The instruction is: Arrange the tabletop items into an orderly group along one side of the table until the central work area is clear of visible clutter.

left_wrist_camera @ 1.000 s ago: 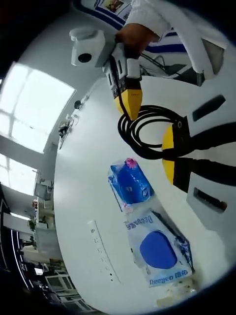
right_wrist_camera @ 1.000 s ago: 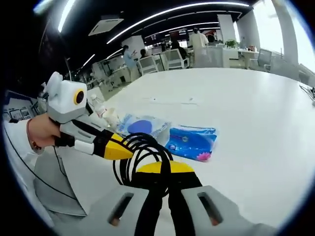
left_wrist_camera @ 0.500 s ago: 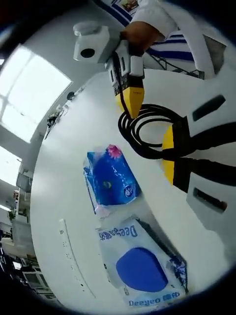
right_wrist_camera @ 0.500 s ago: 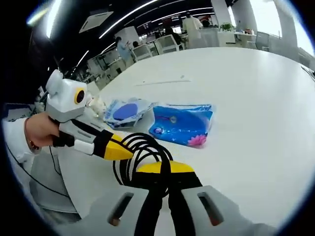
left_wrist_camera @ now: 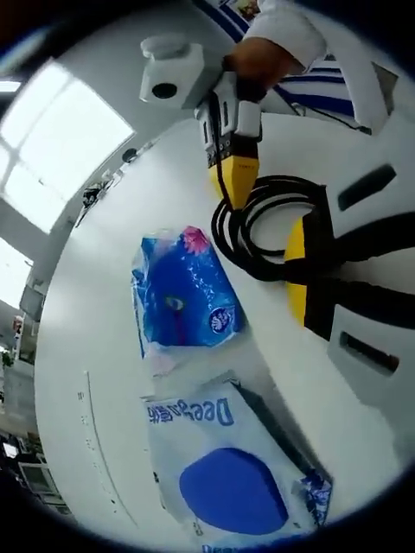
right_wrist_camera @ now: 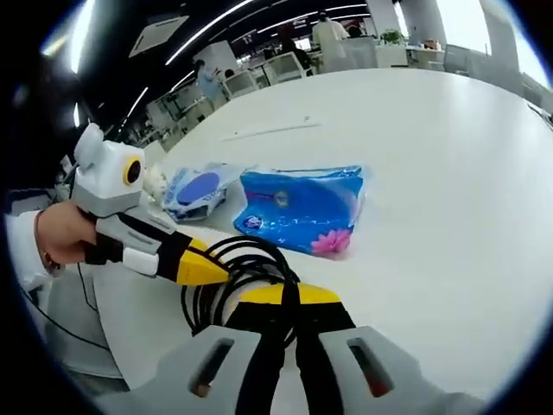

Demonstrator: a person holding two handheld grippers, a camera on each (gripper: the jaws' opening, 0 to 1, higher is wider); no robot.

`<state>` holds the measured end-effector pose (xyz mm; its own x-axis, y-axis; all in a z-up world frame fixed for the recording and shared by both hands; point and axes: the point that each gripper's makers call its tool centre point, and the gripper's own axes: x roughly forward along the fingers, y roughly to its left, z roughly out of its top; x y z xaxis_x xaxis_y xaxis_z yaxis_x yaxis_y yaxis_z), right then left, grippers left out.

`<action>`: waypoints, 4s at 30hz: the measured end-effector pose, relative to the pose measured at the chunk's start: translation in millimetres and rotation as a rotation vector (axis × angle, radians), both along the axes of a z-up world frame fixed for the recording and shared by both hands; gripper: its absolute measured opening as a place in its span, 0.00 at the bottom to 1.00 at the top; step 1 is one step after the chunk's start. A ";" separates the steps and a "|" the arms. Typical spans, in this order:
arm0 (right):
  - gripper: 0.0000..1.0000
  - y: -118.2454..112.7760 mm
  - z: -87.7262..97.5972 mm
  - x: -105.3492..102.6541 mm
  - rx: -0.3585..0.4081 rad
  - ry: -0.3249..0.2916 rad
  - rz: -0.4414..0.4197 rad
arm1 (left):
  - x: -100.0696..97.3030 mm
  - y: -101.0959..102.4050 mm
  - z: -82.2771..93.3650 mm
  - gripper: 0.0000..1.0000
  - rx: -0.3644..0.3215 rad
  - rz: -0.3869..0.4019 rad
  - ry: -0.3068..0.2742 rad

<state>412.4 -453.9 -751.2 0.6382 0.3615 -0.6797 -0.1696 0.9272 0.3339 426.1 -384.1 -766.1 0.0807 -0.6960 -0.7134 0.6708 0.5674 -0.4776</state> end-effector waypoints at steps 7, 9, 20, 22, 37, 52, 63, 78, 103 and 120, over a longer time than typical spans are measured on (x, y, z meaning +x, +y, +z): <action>0.00 -1.8 -2.7 -0.3 0.015 -0.002 -0.011 | -0.2 -2.8 -0.9 0.04 -0.019 0.005 0.006; 0.00 -0.2 -2.2 -0.5 0.010 -0.008 -0.006 | -1.2 -2.7 -0.5 0.04 -0.020 -0.013 -0.011; 0.00 4.6 0.3 -2.5 -0.007 -0.013 -0.004 | 1.4 0.6 6.2 0.07 -0.025 -0.017 -0.065; 0.00 4.8 0.6 -2.7 -0.004 -0.013 -0.005 | 1.6 1.9 5.9 0.10 -0.022 -0.021 -0.069; 0.20 -2.4 11.0 2.4 -0.042 -0.057 -0.005 | 0.6 6.9 19.5 0.29 -0.052 -0.036 -0.112; 0.42 4.5 32.0 -3.7 -0.047 -0.094 0.025 | -4.2 14.6 38.9 0.44 -0.085 -0.066 -0.161; 0.58 5.8 48.9 -9.6 -0.053 -0.127 0.070 | -0.6 22.3 58.8 0.53 -0.125 -0.095 -0.215; 0.70 18.7 80.1 -20.7 -0.068 -0.199 0.127 | -4.5 46.6 87.8 0.66 -0.173 -0.121 -0.276; 0.82 42.1 133.1 -56.6 -0.076 -0.310 0.184 | -23.6 146.7 154.0 0.83 -0.243 -0.048 -0.386; 0.86 58.8 147.6 -87.3 -0.079 -0.324 0.191 | -37.1 264.5 174.3 0.86 -0.190 0.065 -0.442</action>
<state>325.1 -395.1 -603.6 0.7507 0.4494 -0.4843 -0.4268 0.8894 0.1637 389.0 -119.6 -591.8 0.3950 -0.7944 -0.4613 0.7992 0.5448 -0.2540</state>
